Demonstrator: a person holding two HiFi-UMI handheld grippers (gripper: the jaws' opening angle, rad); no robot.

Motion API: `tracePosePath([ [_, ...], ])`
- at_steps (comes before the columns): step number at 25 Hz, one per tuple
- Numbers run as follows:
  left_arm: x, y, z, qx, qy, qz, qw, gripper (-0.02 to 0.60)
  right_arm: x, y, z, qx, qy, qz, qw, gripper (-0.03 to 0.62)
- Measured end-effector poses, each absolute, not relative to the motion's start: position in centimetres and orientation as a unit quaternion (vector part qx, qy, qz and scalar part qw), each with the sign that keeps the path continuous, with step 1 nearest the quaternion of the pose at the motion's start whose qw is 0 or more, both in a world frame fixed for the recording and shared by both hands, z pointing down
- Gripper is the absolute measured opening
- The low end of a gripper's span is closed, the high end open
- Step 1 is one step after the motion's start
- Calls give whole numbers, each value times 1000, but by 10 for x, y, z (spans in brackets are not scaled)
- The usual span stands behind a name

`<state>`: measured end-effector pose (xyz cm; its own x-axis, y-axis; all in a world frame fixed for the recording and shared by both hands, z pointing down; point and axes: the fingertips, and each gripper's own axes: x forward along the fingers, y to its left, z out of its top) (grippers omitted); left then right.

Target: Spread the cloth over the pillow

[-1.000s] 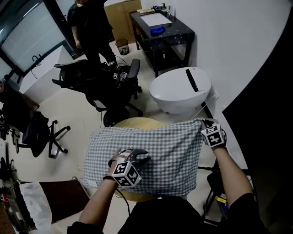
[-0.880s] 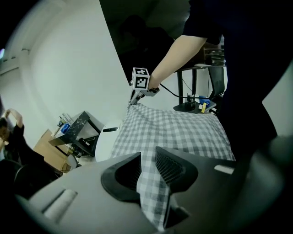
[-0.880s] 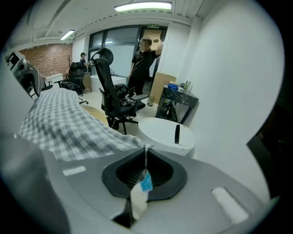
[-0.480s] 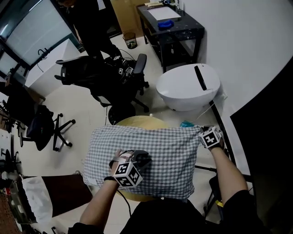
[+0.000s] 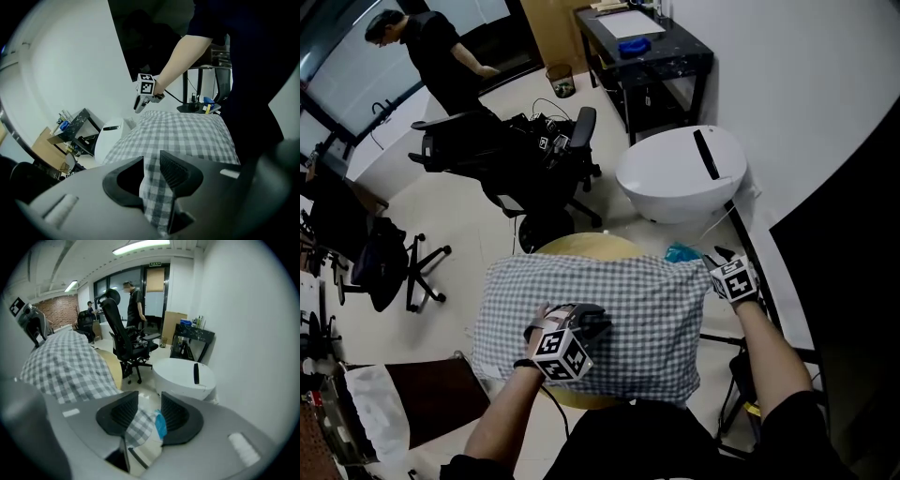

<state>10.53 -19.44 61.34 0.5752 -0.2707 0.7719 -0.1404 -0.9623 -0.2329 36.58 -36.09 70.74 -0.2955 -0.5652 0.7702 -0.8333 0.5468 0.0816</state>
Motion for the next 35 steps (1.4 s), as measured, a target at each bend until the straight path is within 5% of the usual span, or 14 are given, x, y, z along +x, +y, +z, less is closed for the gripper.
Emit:
tracePosePath([
  [10,88,-164,586,-897,97,-417,111,98,368,-293,633,467,-800,141,349,189],
  [19,59,-111,574,-907,72,-390,140,98,334,-164,595,465,-811,134,328,135],
  [35,5,-35,587,-896,111,-414,111,98,275,21,684,307,-828,138,448,158],
])
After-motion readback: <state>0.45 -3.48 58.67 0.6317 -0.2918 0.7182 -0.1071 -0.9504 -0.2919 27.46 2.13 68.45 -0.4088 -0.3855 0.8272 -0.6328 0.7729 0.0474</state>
